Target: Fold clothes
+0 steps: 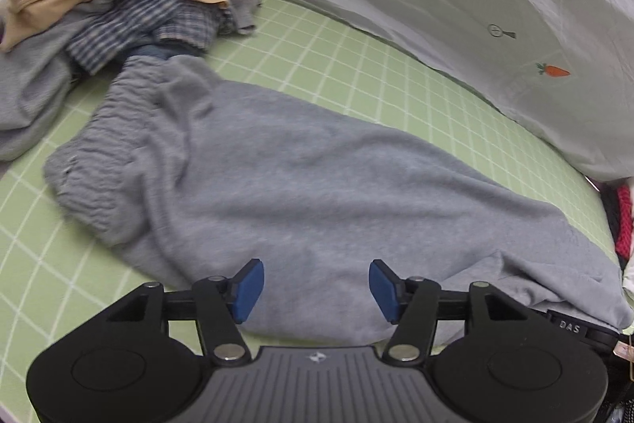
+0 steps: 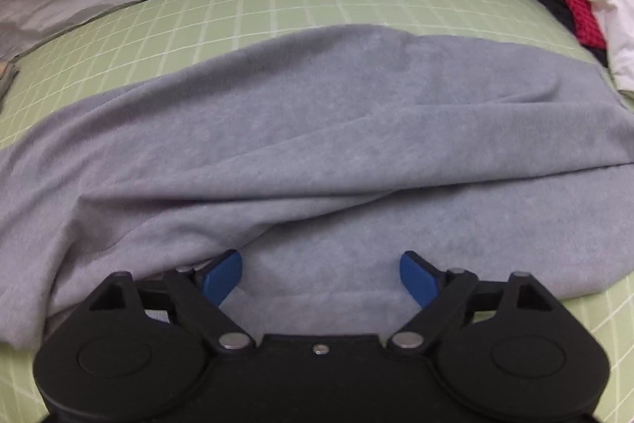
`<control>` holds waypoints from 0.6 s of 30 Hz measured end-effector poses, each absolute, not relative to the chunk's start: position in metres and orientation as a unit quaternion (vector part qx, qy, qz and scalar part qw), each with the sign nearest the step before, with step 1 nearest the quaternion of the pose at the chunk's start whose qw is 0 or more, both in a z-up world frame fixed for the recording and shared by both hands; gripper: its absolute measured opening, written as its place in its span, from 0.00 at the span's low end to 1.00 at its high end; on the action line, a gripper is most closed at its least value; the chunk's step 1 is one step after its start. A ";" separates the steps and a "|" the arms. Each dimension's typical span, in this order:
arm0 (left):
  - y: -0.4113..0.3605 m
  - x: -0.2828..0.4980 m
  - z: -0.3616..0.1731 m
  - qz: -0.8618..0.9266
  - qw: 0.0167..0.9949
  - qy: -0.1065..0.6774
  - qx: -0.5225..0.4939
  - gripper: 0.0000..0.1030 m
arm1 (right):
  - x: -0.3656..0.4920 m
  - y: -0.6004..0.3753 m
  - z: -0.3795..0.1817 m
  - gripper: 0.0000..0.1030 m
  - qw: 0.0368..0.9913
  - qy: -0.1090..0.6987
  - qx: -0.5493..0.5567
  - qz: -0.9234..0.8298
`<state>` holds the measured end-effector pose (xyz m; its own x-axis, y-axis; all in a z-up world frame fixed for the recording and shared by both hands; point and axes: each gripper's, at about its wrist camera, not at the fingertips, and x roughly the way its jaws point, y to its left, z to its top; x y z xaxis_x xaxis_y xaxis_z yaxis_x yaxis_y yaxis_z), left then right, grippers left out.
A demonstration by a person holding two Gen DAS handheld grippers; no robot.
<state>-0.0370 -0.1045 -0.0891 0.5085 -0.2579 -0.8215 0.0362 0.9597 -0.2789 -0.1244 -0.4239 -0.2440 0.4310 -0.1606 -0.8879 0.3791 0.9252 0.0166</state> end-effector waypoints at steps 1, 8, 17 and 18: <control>-0.100 -0.038 -0.090 -0.082 0.860 0.490 -0.118 0.58 | -0.129 -0.418 -0.244 0.87 0.838 0.511 0.107 -0.159; -0.080 -0.040 -0.098 -0.072 0.853 0.499 -0.134 0.59 | -0.162 -0.396 -0.243 0.91 0.821 0.541 0.107 -0.151; -0.079 -0.039 -0.100 -0.085 0.851 0.504 -0.123 0.59 | -0.139 -0.394 -0.227 0.88 0.840 0.501 0.119 -0.171; -0.078 -0.039 -0.100 -0.086 0.851 0.504 -0.121 0.59 | -0.132 -0.393 -0.230 0.88 0.838 0.505 0.117 -0.172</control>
